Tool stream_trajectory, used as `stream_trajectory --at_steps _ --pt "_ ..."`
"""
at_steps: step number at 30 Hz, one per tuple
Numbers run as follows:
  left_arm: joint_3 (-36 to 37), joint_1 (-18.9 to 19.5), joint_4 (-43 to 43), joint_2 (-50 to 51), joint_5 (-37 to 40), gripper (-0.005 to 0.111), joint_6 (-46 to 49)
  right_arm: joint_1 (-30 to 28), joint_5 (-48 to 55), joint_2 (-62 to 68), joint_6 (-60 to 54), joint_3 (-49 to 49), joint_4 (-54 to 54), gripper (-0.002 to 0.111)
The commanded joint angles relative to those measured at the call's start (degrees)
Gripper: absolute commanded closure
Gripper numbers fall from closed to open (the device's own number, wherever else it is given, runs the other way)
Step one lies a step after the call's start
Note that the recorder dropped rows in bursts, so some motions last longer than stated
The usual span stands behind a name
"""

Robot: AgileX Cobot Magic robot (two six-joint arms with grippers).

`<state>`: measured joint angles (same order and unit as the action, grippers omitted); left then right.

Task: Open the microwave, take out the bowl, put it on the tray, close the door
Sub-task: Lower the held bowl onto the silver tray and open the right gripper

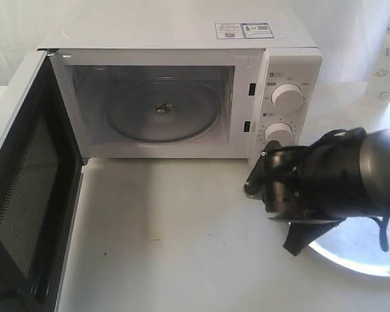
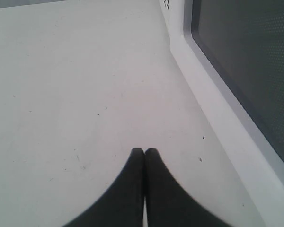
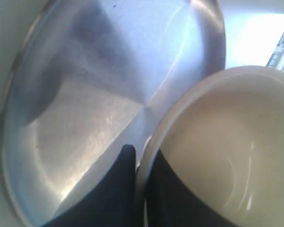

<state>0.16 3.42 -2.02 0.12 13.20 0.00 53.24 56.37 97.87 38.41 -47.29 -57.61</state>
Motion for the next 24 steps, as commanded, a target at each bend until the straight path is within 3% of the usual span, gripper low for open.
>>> stream_trajectory --at_steps 1,5,9,15,19,22,24 --pt "-0.2 -0.2 -0.5 -0.1 0.1 0.107 0.0 -2.6 -7.9 -0.4 20.3 4.4 -19.2 0.108" --pt "-0.2 -0.2 -0.5 -0.1 0.1 0.107 0.0 -5.1 -10.4 0.5 32.2 4.8 -29.7 0.108" --pt "-0.2 -0.2 -0.5 -0.1 0.1 0.107 0.0 -7.4 -14.1 2.0 32.5 4.8 -30.9 0.106" --pt "-0.2 -0.2 -0.5 -0.1 0.1 0.107 0.0 -10.1 -18.9 4.8 32.5 4.8 -31.0 0.091" --pt "-0.2 -0.2 -0.5 -0.1 0.1 0.107 0.0 -10.7 -16.7 6.5 32.4 5.1 -31.0 0.069" --pt "-0.2 -0.2 -0.5 -0.1 0.1 0.107 0.0 -10.7 -15.6 6.8 32.4 5.1 -30.5 0.043" --pt "-0.2 -0.2 -0.5 -0.1 0.1 0.107 0.0 -10.2 -15.2 6.0 30.4 5.1 -29.5 0.035"
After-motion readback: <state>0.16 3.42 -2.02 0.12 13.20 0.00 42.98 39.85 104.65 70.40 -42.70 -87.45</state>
